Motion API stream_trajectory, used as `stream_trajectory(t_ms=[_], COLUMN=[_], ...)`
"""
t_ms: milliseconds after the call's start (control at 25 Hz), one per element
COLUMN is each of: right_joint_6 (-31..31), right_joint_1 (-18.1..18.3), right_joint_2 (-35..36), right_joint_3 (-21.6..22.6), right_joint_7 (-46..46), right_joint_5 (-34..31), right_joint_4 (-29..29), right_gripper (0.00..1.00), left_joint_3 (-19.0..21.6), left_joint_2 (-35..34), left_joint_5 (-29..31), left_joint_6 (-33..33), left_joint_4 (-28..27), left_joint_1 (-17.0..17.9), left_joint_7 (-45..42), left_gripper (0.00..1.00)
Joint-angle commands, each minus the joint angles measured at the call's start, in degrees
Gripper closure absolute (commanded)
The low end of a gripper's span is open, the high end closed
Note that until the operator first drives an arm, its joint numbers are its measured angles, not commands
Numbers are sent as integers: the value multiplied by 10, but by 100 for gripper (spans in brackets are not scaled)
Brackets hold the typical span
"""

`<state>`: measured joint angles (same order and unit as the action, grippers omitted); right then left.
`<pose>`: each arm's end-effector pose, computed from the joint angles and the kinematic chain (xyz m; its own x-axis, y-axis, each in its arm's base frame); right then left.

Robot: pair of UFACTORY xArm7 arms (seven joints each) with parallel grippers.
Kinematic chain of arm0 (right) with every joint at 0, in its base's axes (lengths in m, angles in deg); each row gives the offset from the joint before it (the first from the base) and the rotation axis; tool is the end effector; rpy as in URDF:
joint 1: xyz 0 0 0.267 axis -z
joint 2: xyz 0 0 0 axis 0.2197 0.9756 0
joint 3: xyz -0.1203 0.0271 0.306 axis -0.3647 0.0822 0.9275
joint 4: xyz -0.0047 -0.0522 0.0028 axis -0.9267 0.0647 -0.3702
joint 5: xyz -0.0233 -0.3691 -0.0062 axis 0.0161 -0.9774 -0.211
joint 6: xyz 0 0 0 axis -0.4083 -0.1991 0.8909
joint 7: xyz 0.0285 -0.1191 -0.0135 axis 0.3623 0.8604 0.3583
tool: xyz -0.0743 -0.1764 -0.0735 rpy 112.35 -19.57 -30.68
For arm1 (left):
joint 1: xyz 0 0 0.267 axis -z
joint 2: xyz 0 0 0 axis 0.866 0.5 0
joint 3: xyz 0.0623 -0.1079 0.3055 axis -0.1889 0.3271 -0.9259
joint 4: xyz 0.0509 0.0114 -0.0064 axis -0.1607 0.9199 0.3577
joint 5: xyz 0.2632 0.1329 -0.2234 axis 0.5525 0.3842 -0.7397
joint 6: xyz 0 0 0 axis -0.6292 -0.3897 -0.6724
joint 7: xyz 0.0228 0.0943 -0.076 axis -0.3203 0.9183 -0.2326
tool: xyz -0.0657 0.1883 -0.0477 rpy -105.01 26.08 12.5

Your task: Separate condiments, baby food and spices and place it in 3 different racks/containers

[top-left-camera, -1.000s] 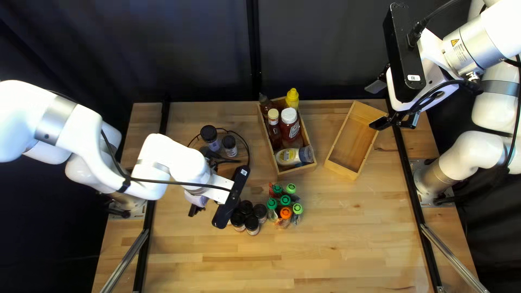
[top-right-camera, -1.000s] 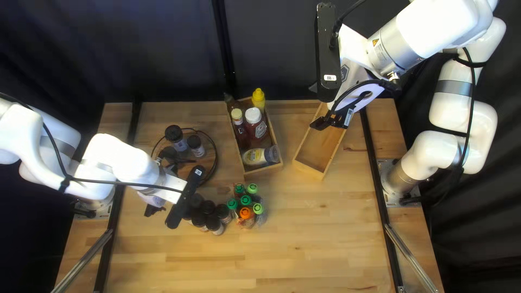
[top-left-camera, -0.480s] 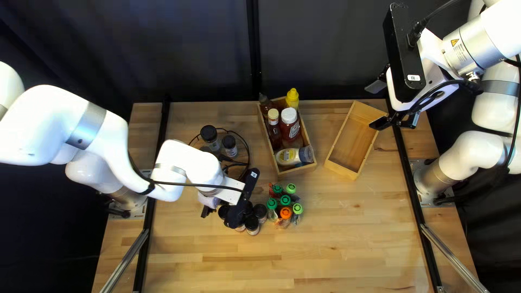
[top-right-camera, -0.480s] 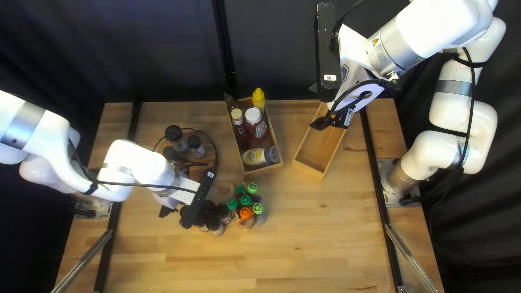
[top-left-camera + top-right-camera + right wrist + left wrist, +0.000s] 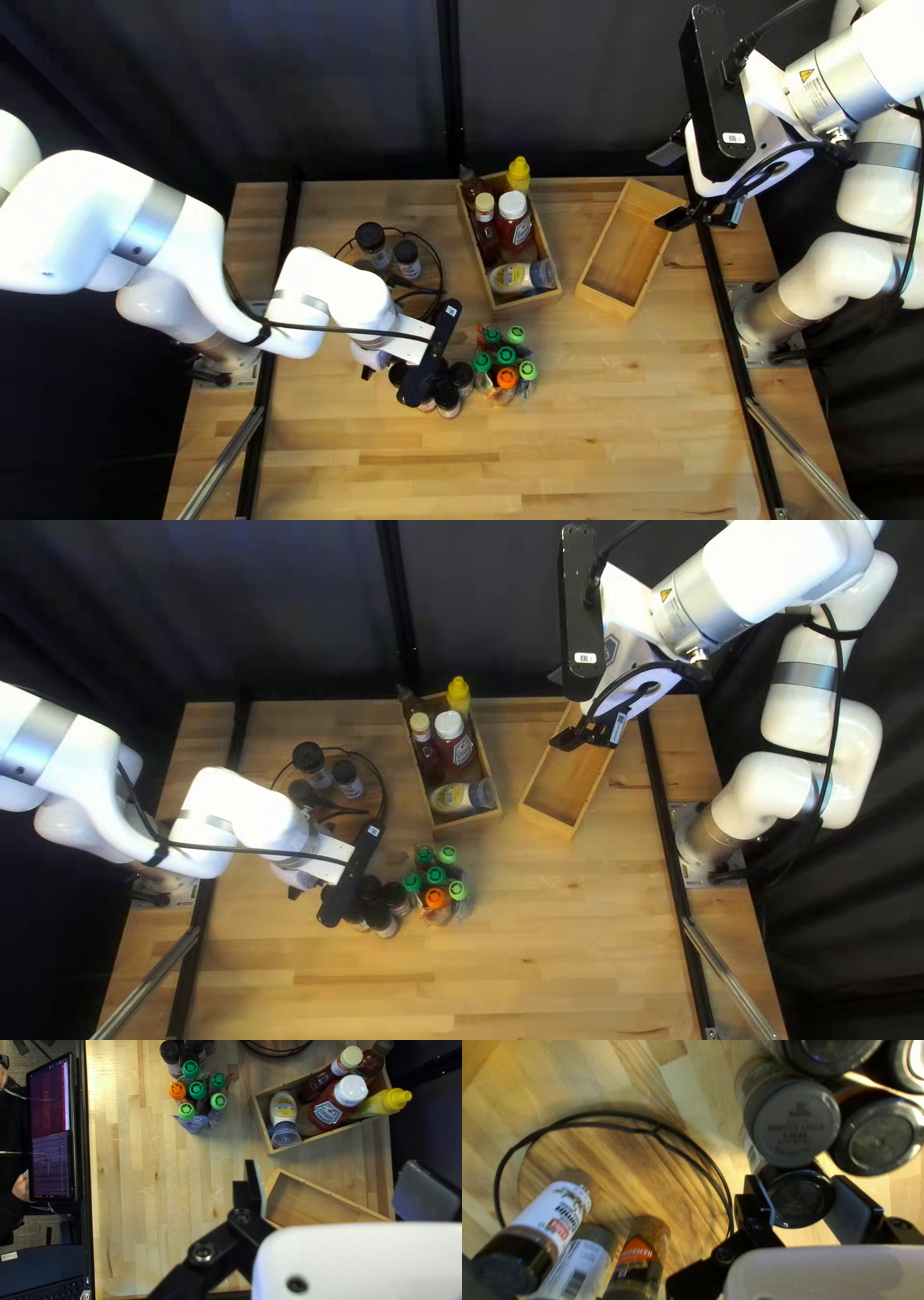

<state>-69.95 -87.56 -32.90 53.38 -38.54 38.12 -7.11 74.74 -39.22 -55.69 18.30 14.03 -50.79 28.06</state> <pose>0.3987 -0.0190 0.4830 0.8538 -0.0327 0.5196 -0.0559 -0.9980 0.0289 0.3293 -0.0552 0.1084 0.9120 -0.4042 -0.0703 -0.4085 -0.9104 -0.0653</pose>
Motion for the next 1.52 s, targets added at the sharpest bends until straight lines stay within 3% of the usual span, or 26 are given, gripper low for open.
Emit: stream_trajectory(t_ms=[40,200,440,920,1200,1520], right_joint_6=[0,0,0,0,0,0], right_joint_1=[0,0,0,0,0,0], right_joint_2=[0,0,0,0,0,0], right_joint_3=[0,0,0,0,0,0], right_joint_7=[0,0,0,0,0,0], right_joint_5=[0,0,0,0,0,0], right_joint_4=[0,0,0,0,0,0], right_gripper=[0,0,0,0,0,0], left_joint_3=[-6,-25,-43,-35,-22,-18], left_joint_2=[-35,-55,-60,-20,0,24], left_joint_5=[-3,-1,18,82,99,104], left_joint_6=[-79,-128,-146,-100,-83,-55], left_joint_4=[-46,-83,-105,-90,-75,-58], left_joint_1=[-1,-13,-44,-126,-137,-138], left_joint_7=[14,35,15,-250,-348,-384], left_gripper=[100,100,100,100,100,100])
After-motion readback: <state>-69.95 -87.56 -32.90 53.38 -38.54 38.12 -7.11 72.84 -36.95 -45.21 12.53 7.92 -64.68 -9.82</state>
